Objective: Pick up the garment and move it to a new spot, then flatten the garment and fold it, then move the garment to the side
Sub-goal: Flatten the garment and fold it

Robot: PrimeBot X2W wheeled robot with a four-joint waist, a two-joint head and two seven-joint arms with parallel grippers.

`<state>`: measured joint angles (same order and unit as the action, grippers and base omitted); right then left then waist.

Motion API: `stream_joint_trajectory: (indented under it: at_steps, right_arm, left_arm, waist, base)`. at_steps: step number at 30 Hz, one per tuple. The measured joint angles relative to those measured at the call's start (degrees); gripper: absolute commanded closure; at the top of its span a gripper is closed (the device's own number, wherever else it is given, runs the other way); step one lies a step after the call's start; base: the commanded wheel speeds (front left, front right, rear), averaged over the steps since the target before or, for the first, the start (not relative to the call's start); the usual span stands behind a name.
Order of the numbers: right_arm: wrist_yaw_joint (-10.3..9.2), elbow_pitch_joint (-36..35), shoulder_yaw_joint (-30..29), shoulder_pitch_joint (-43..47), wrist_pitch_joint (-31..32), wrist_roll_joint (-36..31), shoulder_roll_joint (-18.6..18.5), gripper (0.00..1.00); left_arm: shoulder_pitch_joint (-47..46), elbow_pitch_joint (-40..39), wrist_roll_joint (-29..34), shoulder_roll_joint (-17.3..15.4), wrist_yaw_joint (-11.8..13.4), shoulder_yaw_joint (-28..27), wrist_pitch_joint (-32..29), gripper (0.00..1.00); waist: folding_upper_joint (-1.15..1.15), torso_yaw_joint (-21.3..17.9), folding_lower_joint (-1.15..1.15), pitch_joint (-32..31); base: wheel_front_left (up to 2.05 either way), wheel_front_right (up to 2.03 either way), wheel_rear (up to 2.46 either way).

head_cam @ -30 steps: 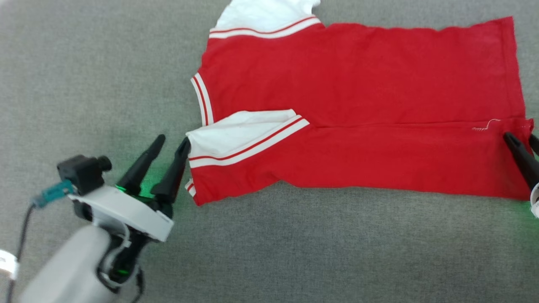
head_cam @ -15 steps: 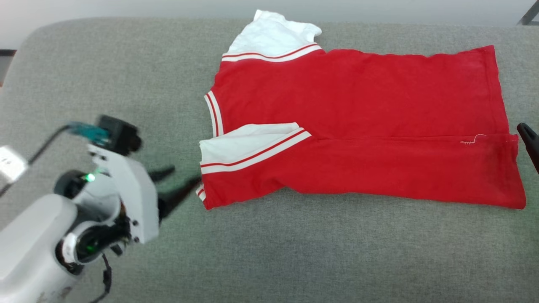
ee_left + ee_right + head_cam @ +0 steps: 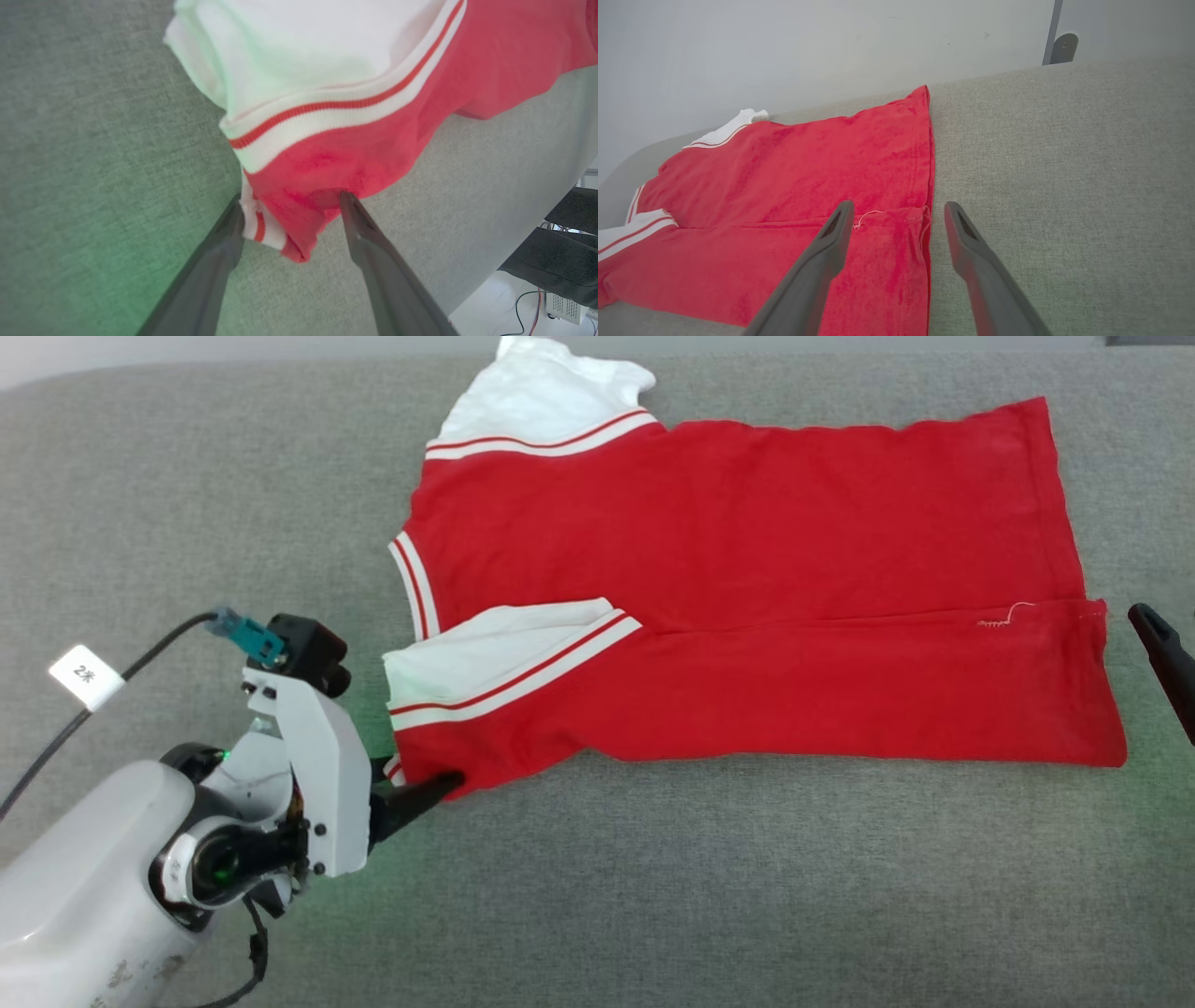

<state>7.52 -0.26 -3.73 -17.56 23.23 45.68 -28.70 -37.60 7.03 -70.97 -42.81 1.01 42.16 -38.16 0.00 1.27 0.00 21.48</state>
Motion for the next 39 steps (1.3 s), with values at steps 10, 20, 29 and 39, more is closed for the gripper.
stream_joint_trajectory:
  at_steps: [10,20,29,39]
  right_arm:
    - [0.0,-2.38,4.27,2.87,11.25,-0.57,-6.02,0.0]
    - [0.0,-1.13,8.71,-1.39,24.28,-4.59,-9.45,0.0]
    - [-0.03,2.05,9.84,-2.96,29.09,-4.5,-10.68,0.62]
    - [-0.04,0.77,10.25,-0.6,28.69,-2.66,-10.84,1.0]
  left_arm:
    - [0.0,2.78,-0.31,1.22,-2.31,-0.04,1.9,1.0]
    - [-0.9,2.72,0.36,3.42,-3.63,0.35,3.22,1.0]
    - [-2.1,4.1,0.51,5.89,-5.04,0.7,4.54,1.0]
    - [1.46,3.22,-0.23,4.36,-5.99,0.41,6.62,1.0]
  waist:
    - [0.0,-0.66,0.0,0.28]
    - [0.0,1.13,0.0,1.49]
    - [0.0,3.51,0.0,2.58]
    - [0.0,3.32,0.0,0.13]
  base:
    - [0.0,0.0,0.0]
    - [0.0,0.0,0.0]
    - [0.0,0.0,0.0]
    - [0.0,0.0,0.0]
